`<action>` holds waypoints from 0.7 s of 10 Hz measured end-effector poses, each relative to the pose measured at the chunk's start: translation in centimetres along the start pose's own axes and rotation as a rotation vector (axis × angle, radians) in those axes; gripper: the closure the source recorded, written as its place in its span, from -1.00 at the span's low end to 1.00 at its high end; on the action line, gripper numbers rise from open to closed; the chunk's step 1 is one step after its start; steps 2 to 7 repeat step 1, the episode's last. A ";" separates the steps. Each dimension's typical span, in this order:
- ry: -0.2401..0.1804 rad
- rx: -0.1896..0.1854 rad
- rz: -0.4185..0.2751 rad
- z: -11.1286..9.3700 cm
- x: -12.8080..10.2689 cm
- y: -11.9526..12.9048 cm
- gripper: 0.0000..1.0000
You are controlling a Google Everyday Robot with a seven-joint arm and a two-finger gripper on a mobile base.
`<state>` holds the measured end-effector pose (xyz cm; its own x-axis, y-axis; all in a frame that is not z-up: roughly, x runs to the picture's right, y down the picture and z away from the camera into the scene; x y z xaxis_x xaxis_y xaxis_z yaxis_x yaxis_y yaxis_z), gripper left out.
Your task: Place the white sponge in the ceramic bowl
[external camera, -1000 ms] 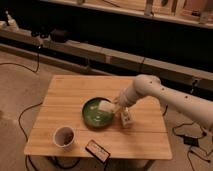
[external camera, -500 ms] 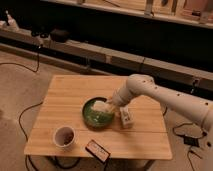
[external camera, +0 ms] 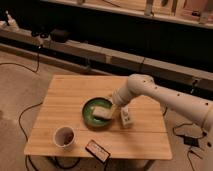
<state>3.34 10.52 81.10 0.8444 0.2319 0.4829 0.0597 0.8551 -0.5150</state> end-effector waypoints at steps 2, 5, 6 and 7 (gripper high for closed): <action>0.000 0.000 0.000 0.0 0.0 0.0 -0.57; 0.000 0.000 0.000 0.0 0.0 0.0 -0.57; 0.000 0.000 0.000 0.0 0.0 0.0 -0.57; 0.000 0.000 0.000 0.0 0.0 0.0 -0.57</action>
